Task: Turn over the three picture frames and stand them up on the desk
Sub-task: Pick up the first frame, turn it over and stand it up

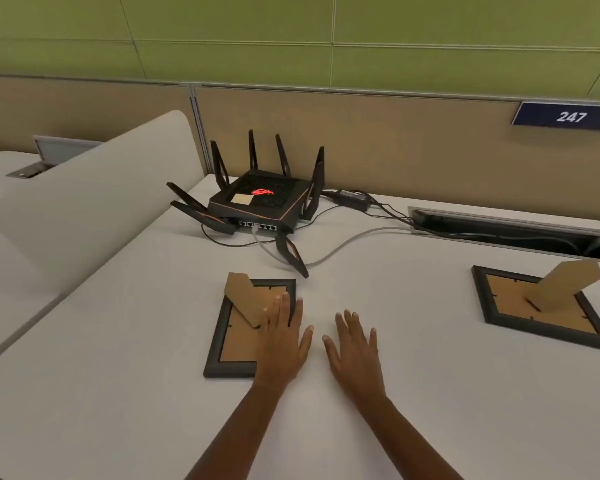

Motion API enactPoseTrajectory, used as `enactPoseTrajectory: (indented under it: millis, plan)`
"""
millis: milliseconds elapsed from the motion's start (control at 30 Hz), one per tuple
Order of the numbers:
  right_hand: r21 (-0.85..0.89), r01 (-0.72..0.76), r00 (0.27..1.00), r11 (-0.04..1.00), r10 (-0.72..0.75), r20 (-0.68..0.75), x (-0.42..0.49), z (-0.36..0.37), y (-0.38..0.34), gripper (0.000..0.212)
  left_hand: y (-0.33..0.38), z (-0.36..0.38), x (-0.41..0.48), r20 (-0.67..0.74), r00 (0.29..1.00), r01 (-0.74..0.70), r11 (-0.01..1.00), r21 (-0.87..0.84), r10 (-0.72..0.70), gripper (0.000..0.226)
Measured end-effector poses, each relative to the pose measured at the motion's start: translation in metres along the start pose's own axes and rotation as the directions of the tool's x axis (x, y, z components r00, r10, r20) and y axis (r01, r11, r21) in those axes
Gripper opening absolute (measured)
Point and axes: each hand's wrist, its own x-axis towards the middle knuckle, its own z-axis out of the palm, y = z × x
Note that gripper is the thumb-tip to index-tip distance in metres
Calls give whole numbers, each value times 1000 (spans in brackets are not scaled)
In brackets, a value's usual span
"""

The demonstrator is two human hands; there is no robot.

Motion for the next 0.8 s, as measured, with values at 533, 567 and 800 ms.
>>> enactPoseTrajectory:
  millis: [533,567,800]
  plan:
    - [28,52,997,998,-54,60,-2,29,-51,52,-76,14,-3,161,916,385,919,-90,-368,65]
    - [42,50,997,998,-52,53,-2,29,-52,51,-75,13,-4,158,911,396,915,-81,-380,66]
    - [250,-29,998,968,14,62,-2,23,-66,47,-65,-1,9,195,885,447,888,-108,-422,57]
